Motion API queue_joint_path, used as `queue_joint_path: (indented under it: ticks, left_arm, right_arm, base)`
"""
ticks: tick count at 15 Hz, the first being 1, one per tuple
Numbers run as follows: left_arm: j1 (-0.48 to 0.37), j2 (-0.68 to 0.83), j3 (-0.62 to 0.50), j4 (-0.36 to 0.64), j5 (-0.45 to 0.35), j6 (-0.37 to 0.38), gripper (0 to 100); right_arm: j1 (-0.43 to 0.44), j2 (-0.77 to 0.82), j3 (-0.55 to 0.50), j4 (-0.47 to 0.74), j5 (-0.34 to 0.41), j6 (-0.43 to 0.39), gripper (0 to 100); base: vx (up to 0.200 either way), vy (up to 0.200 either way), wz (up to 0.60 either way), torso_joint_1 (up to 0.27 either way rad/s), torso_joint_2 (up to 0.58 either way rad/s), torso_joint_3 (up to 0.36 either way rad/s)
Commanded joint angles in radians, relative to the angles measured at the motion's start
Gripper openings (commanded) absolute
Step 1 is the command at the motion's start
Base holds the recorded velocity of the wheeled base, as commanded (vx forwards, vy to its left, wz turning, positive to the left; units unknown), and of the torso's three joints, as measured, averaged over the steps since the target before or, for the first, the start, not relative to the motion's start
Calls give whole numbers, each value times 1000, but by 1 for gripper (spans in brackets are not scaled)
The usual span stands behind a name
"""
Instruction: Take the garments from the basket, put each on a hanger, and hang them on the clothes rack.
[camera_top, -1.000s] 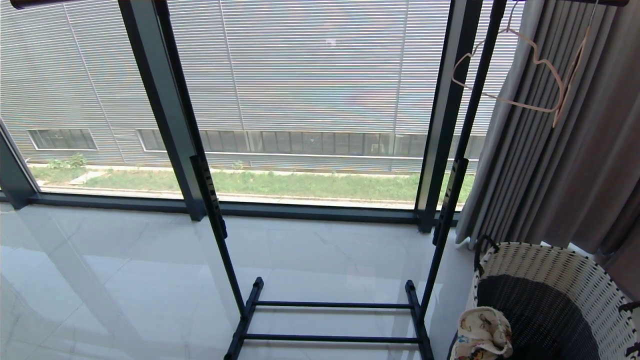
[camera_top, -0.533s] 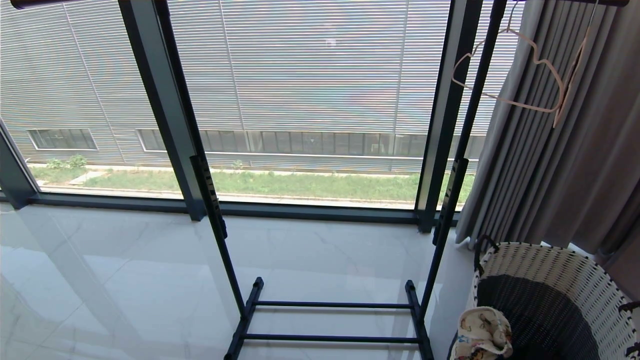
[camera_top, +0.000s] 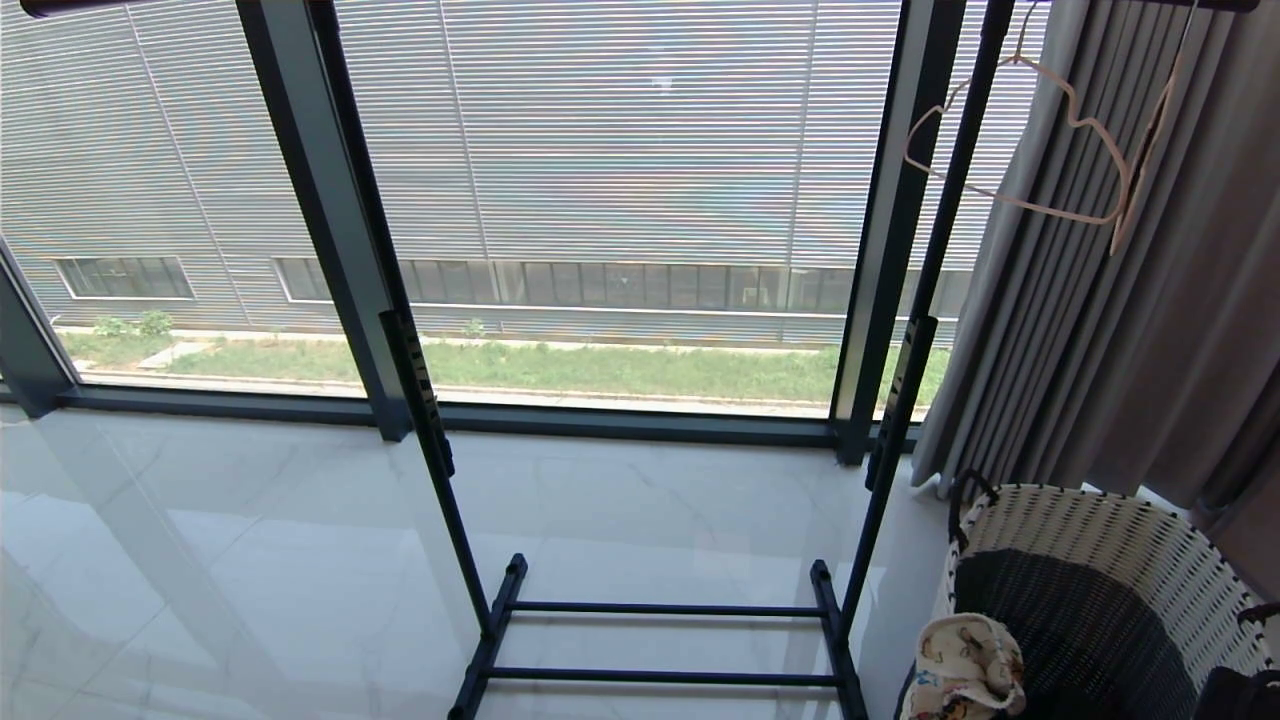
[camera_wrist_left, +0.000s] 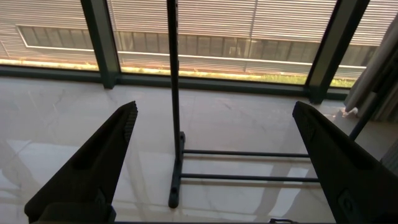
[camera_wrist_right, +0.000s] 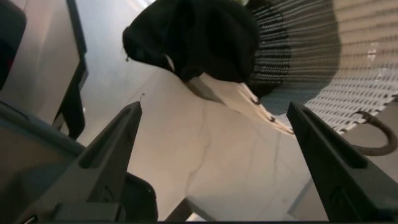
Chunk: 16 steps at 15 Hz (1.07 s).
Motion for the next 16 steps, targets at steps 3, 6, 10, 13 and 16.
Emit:
queue_joint_path:
  ticks: [3, 6, 10, 13, 16]
  left_arm:
    - [-2, 0, 0, 0, 0, 0, 100]
    - [-2, 0, 0, 0, 0, -1, 100]
    - [0, 0, 0, 0, 0, -3, 100]
    - [-2, 0, 0, 0, 0, -3, 100]
    - [-2, 0, 0, 0, 0, -3, 100]
  right_arm:
    - [5, 218, 11, -103, 3, 5, 100]
    - [24, 319, 5, -241, 11, 5, 100]
    - [28, 466, 6, -445, 6, 5, 100]
    - [28, 517, 5, -503, 5, 7, 100]
    - [28, 578, 9, -592, -1, 7, 100]
  base:
    - [0, 0, 0, 0, 0, 0]
    - [0, 0, 0, 0, 0, 0]
    - [0, 0, 0, 0, 0, 0]
    - [0, 0, 0, 0, 0, 0]
    - [0, 0, 0, 0, 0, 0]
